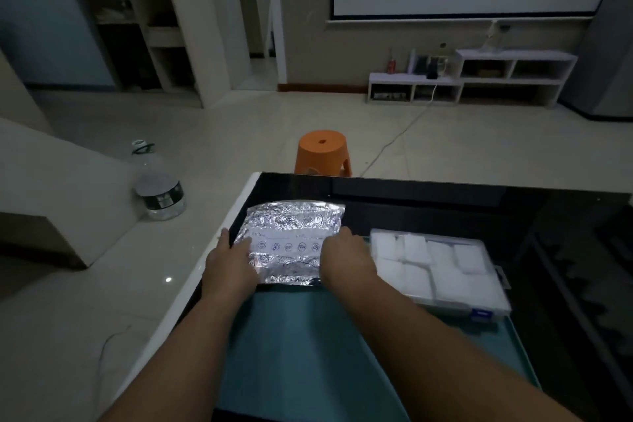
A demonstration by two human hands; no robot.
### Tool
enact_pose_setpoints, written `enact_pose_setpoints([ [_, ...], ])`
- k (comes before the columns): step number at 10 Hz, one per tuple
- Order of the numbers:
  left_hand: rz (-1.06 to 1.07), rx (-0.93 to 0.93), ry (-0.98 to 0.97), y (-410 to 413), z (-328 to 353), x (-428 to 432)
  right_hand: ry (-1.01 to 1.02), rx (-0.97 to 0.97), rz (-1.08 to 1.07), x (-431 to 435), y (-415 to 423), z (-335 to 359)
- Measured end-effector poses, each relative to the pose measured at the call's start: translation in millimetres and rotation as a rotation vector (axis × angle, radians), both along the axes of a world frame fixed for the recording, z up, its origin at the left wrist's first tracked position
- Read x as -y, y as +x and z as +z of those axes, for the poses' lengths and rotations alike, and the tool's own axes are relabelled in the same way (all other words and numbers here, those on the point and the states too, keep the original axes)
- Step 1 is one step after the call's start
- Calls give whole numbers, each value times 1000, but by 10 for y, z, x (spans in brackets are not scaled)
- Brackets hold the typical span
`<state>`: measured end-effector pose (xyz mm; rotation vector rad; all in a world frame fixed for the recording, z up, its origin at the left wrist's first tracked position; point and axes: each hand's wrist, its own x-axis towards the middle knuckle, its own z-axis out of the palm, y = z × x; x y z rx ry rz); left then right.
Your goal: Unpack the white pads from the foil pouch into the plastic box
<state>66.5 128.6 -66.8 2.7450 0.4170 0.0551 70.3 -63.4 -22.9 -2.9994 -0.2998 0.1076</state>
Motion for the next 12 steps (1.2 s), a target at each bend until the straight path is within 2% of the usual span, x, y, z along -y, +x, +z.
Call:
enact_pose_setpoints([
  [1,-43,66,158,-64,10,81,-74,107,60,-36,-47,-98],
  [2,-150,184,139,-34,96,226,-39,118,128,-83,-79,-222],
  [3,-295,38,284,-9,64,340,-9,-27,103,-130,-91,-394],
  [4,-315,-157,361,-30,-64,334,50,-142,65,-138,-114,-483],
  [5,-307,-219,320,-51,-144,306,79,-139,63,-125,-159,-534],
  [8,-303,-157,335,-71,-148,288,85,-103,70,-144,-232,-543],
  [10,-279,-107,311,-57,-76,277,183,-31,124,-121,-237,-420],
  [11,-274,-52,278,-77,33,346,240,33,146,-4,-292,-339],
  [12,-258,5,164,-74,132,421,300,89,116,165,-314,-318],
])
